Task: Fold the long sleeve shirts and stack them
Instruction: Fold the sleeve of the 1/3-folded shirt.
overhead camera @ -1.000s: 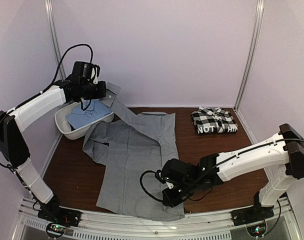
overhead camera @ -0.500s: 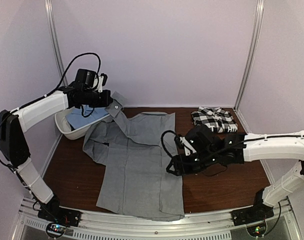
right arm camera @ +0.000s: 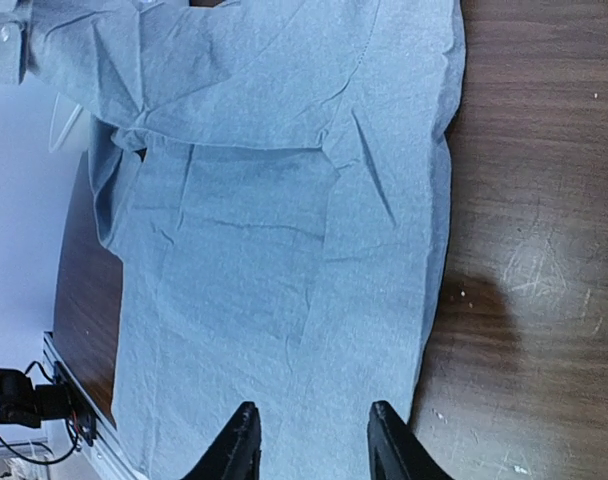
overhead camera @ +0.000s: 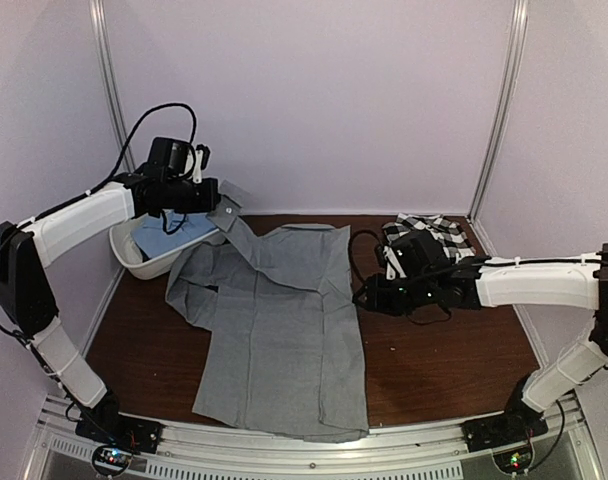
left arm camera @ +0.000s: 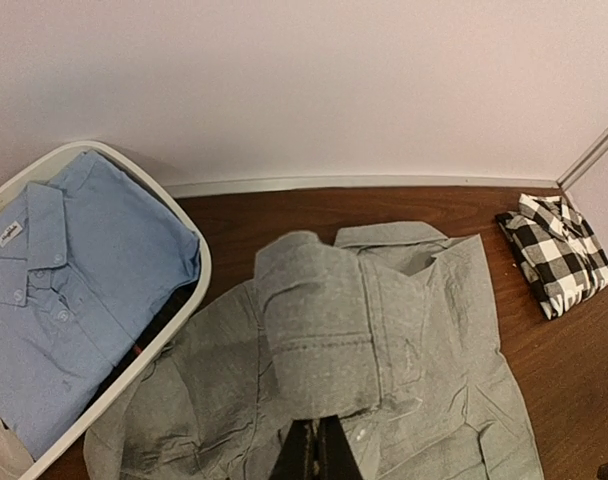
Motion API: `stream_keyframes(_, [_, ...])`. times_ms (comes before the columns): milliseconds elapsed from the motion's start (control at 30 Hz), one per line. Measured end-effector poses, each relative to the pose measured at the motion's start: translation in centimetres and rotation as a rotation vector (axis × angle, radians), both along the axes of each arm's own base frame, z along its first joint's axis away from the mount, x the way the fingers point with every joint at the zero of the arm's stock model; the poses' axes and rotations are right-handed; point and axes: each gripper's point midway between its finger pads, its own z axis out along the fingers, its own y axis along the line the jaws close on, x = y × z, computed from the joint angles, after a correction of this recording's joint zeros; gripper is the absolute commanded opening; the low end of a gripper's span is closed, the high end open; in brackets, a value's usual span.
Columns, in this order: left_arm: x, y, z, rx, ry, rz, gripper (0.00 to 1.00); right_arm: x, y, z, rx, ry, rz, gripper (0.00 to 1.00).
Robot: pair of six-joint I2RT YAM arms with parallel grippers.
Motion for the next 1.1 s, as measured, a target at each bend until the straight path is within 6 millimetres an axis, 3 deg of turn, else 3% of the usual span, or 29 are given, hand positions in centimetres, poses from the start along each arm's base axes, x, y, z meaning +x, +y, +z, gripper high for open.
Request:
stream_keyframes(233, [0.1,1.1,-0.5,0.032,0.014,0.059,0.0,4.4,1.3,-4.1,0.063,0.062,0.011,0.28])
stream_keyframes(533, [0.0,2.1,-1.0,0.063,0.032,0.105,0.0,7.0,2.2,-8.4,0.154,0.15,0.055,0.25])
stream_keyframes(667, [-0.2,2.4,-1.0,0.07,0.034,0.118,0.0,8.4,2.2,-9.2,0.18,0.166,0.052,0.26])
stream_keyframes(933, [-1.1,2.9,-0.2,0.065,0.022,0.122,0.0,12.7,3.0,-8.3,0.232,0.131,0.045,0.26])
stream_keyframes(1100, [-1.3,2.9,-0.4,0.066,0.028,0.121,0.0,15.7,2.3,-9.3,0.241,0.134,0.014,0.26])
